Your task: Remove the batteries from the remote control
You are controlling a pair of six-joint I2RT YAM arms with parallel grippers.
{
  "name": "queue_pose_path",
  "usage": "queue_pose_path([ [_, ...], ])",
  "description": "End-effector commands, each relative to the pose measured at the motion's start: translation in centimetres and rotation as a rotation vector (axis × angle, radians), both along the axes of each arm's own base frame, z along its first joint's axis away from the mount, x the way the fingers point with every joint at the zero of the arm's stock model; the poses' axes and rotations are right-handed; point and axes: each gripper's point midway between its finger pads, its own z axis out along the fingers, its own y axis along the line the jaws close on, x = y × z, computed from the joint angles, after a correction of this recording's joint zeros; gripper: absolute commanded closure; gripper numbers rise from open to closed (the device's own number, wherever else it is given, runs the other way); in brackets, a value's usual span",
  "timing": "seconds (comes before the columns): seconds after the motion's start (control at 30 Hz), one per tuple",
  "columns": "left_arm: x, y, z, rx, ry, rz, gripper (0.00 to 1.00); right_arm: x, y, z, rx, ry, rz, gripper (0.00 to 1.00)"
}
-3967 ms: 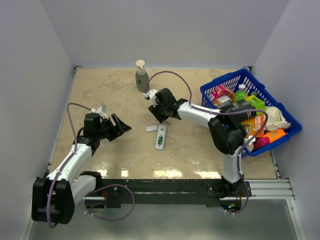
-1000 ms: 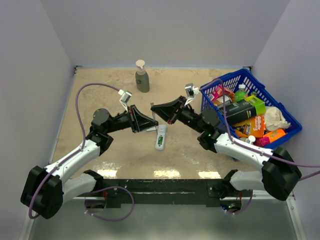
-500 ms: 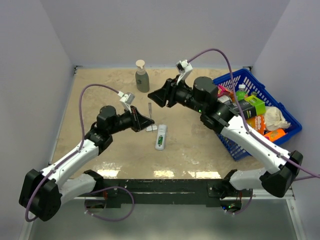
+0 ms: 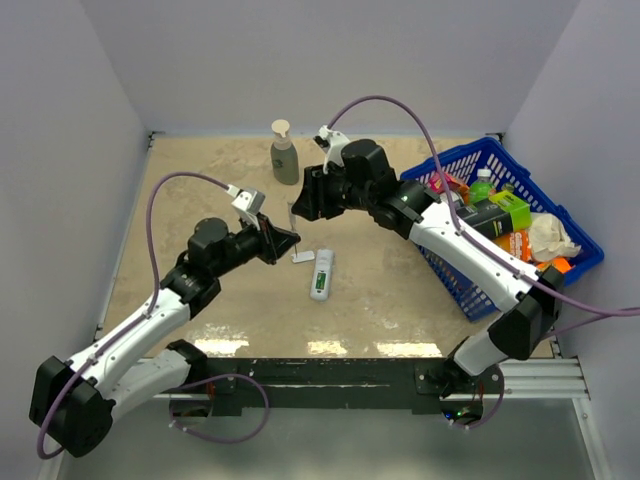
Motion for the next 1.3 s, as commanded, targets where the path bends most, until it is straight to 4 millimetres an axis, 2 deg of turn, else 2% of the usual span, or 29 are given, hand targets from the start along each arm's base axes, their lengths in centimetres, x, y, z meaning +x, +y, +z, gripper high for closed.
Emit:
queue_pose_path([
  [0.0,0.8,0.0,1.1,0.017,-0.056,0.019,1.0,-0.3,0.2,2.6,0.037,-0.054,0.033,0.53],
  [0.17,0.8,-0.3,0.9,0.015,-0.054,0.01,1.0,0.3,0.7,1.7,0.019,-0.052,0.022,0.53],
  [0.43,1.0,-0.9,0.2,0.019,-0.028,-0.002,1.0,0.6,1.8,1.5,0.035,-0.042,0.032,0.53],
  [0.5,1.0,-0.9,0.1,0.019,-0.028,-0.002,1.0,0.8,1.7,1.0,0.015,-0.037,0.022,0.53],
  [0.77,0.9,-1.0,-0.3,0.029,-0.02,-0.009,1.0,1.4,2.3,-1.0,-0.054,-0.035,0.004,0.62],
  [1.0,1.1,-0.7,-1.2,0.055,-0.008,0.007,1.0,2.4,2.0,-0.7,-0.074,-0.061,-0.045,0.63],
  [1.27,1.3,-0.6,-1.8,0.077,-0.001,0.011,1.0,2.5,1.7,-0.7,-0.094,-0.061,-0.053,0.7],
])
